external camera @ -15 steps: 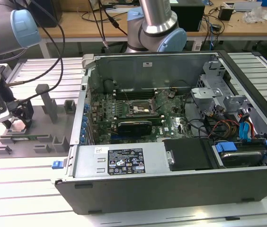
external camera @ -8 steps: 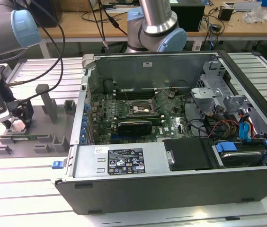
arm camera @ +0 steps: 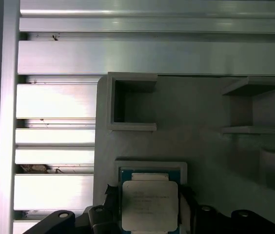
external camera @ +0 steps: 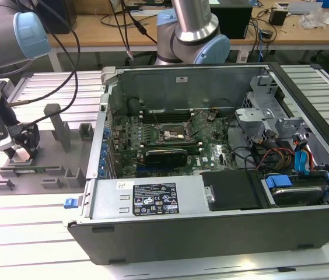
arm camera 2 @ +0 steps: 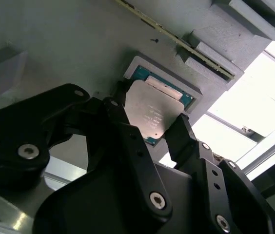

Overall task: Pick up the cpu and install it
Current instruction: 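Pick up the cpu and move it towards the insertion slot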

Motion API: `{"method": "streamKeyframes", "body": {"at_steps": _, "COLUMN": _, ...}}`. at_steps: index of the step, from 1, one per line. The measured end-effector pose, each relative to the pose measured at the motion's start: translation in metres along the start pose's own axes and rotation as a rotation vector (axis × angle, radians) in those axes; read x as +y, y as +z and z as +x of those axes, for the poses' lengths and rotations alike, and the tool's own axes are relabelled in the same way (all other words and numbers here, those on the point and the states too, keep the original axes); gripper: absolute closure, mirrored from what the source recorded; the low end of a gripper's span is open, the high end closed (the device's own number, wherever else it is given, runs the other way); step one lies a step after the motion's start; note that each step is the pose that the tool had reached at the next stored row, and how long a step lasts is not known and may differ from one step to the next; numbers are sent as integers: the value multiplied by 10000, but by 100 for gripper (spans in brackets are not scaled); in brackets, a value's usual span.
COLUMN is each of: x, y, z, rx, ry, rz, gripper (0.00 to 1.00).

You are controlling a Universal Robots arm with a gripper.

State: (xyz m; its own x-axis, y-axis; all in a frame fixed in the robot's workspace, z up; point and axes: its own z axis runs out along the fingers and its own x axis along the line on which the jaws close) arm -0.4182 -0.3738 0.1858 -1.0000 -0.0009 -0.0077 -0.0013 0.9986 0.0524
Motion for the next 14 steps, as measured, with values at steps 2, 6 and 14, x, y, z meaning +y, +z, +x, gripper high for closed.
{"method": "streamKeyframes", "body": {"at_steps": 2, "x": 0, "y": 0, "z": 0, "rx": 3, "ry": 0, "rz": 1, "gripper": 42}}
{"method": "streamKeyframes", "body": {"at_steps": 6, "x": 0, "y": -1, "z": 0, "rx": 6, "ry": 1, "rz": -1, "gripper": 42}}
{"method": "streamKeyframes", "body": {"at_steps": 14, "x": 1, "y": -13, "z": 0, "rx": 7, "ry": 0, "rz": 1, "gripper": 42}}
